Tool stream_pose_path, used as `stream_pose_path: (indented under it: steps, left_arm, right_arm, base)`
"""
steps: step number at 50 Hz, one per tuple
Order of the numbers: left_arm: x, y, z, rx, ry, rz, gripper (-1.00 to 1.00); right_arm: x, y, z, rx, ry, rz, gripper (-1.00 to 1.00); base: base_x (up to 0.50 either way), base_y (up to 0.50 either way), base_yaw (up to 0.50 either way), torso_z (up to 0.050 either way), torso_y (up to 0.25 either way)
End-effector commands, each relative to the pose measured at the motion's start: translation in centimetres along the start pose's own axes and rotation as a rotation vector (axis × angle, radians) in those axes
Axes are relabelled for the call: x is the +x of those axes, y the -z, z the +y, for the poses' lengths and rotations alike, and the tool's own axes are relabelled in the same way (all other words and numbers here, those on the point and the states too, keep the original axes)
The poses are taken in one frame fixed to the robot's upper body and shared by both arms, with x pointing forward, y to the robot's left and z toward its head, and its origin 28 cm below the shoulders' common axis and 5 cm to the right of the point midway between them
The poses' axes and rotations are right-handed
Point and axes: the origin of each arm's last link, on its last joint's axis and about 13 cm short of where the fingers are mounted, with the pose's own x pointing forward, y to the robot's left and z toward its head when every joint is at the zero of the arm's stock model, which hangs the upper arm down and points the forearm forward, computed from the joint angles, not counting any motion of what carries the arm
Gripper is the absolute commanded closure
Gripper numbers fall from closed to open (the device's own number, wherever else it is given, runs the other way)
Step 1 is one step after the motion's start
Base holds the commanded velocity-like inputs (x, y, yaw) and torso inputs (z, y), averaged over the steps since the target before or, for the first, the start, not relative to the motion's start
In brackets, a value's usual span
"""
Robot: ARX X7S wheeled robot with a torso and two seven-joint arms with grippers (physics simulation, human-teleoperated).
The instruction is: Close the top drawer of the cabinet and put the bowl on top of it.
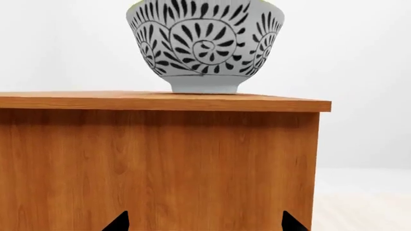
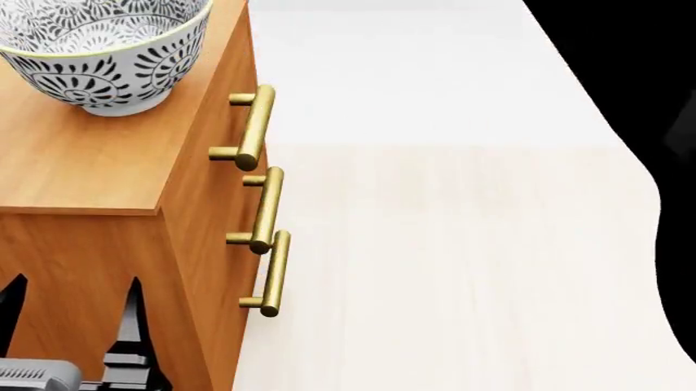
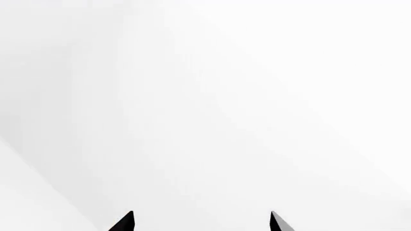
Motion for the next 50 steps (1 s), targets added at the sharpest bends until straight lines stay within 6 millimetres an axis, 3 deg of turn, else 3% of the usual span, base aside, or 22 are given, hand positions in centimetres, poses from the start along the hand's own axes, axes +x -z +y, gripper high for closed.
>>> stream_pose_path:
  steps: [1,7,20,31,38,50]
  left_arm:
    - [0.0,-0.1,0.1,0.001,0.0,-0.004,-1.0]
    - [-0.1,-0.3,0.2,0.0,-0.007,-0.009,-1.0]
    - [-0.5,-0.7,0.3,0.002,-0.007,-0.02,-1.0]
    - [-0.5,-0.8,0.3,0.007,-0.005,-0.026,-1.0]
    - [-0.6,-0.7,0.3,0.009,-0.009,-0.027,-1.0]
    - [-0.7,-0.6,0.3,0.007,-0.008,-0.026,-1.0]
  right_arm:
    - [-3.3,4.5,-3.1,-0.03,0.131,0.098,-1.0]
    - [-5.7,7.4,-3.3,-0.011,0.159,0.117,-1.0]
    - [-11.3,13.0,-0.8,0.038,0.148,0.161,-1.0]
    - [-16.1,20.8,2.0,0.095,0.149,0.348,-1.0]
    - [-17.5,23.9,3.2,0.098,0.135,0.404,-1.0]
    - [-19.6,26.8,4.0,0.104,0.133,0.488,-1.0]
  base:
    - [0.0,0.0,0.0,0.0,0.0]
    - [0.0,0.0,0.0,0.0,0.0]
    - [0.0,0.0,0.0,0.0,0.0]
    - [0.0,0.0,0.0,0.0,0.0]
    - [0.0,0.0,0.0,0.0,0.0]
    - [0.0,0.0,0.0,0.0,0.0]
